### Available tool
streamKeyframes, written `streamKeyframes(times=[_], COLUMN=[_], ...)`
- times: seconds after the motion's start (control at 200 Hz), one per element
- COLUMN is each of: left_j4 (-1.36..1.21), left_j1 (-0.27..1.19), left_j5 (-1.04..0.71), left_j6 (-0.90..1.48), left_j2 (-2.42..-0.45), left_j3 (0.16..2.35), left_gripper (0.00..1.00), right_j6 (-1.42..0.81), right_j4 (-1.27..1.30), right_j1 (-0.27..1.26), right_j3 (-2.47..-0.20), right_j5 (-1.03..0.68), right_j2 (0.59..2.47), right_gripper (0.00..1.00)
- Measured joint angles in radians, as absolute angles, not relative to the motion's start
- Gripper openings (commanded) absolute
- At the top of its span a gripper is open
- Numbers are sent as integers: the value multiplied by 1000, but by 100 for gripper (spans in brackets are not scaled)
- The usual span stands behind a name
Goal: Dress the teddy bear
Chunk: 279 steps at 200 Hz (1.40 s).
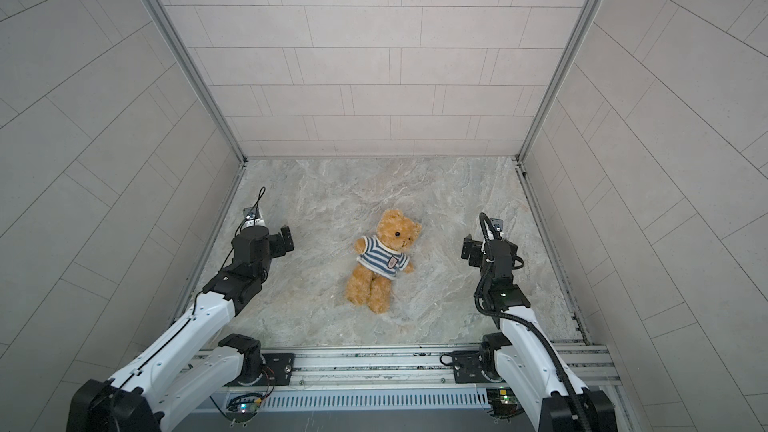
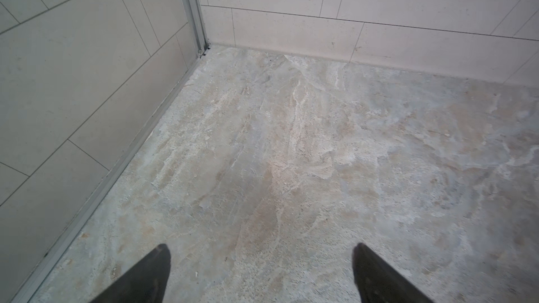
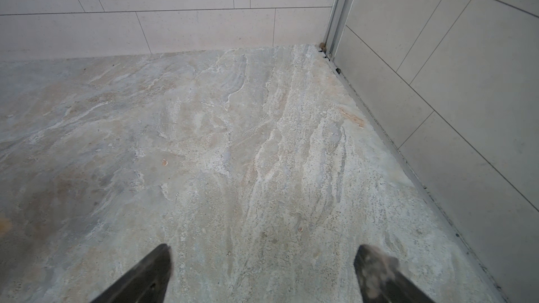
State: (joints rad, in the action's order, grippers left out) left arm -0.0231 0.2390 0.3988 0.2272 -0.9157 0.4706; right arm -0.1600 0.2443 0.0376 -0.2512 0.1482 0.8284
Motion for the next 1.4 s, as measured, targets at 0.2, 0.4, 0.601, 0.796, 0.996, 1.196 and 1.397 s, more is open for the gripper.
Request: streamKeyframes(times=[0.2,0.4,0.601,0.796,0.996,1.196,1.397], left_j4=[-189,-421,-671,-884,-987,-1010,-994], left_j1=[231,168,91,82,79,79,90], left_j5=[500,520,450,375,310,242,236], left_j6=[161,105,103,95,80,57,35], left_j2=[-960,-1066,-1211,-1335,-1413,-1468,-1468], left_j3=[400,339,284,276,276,297,323], left_gripper=[100,100,100,100,100,100,100], right_j6=[-154,-154,-154,-136,-132,-131,-103], right_j4=[418,603,790,910,1101,1167,1061], right_j1=[9,3,0,-2,-19,-21,-8], right_j3=[-218,-218,-218,-228,-230,-231,-332], right_j5=[132,123,113,111,109,101,76], right_j2=[976,1134,1283,1374,1548,1604,1604], right_gripper=[100,100,99,99,99,100,100])
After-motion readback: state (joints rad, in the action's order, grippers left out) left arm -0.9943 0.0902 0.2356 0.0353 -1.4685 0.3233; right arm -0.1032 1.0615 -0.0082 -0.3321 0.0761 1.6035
